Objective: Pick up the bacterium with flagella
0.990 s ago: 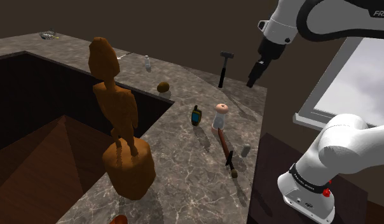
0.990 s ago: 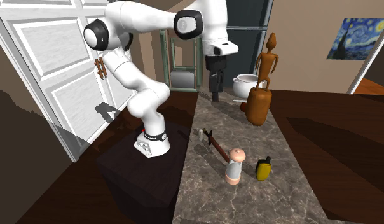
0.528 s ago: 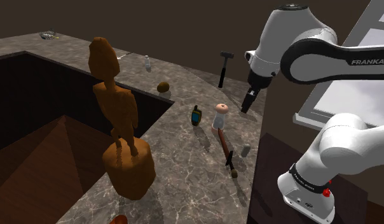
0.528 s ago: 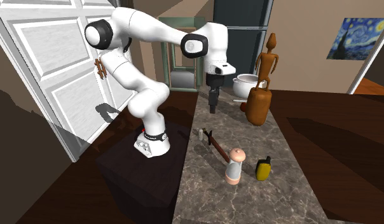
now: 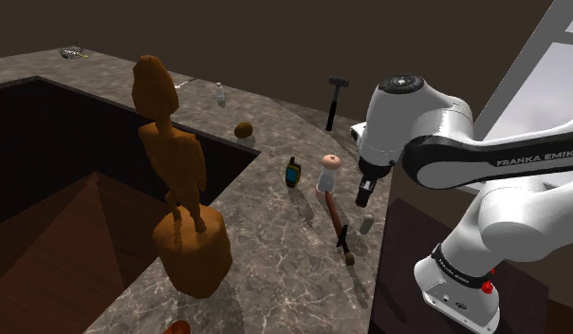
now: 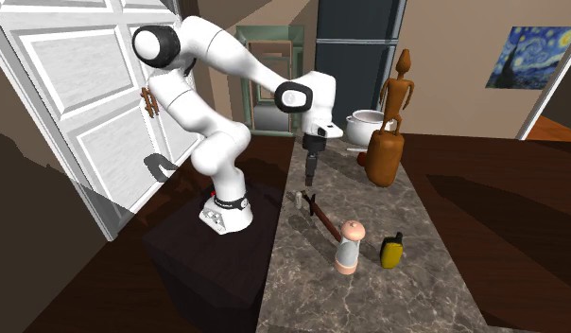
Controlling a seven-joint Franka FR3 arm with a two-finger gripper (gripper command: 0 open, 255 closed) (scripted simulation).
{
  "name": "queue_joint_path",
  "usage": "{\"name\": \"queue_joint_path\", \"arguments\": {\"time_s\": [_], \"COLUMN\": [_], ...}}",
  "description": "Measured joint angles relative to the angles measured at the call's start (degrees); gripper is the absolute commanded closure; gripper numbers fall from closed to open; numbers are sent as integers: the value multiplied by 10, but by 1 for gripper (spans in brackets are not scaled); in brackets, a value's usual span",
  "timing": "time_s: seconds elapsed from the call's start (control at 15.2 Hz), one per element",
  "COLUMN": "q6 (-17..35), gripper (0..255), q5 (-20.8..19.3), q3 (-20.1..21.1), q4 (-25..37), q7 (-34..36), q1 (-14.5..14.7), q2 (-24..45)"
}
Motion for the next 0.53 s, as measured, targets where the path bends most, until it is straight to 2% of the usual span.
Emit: {"name": "queue_joint_path", "arguments": {"time_s": [0.26,0.53], "q6": [48,90], "gripper": [0,0], "q5": [3,3], "q3": [51,72], "q4": [-37,-57], "q7": [38,56], "q1": [16,15], "q2": [45,76]}}
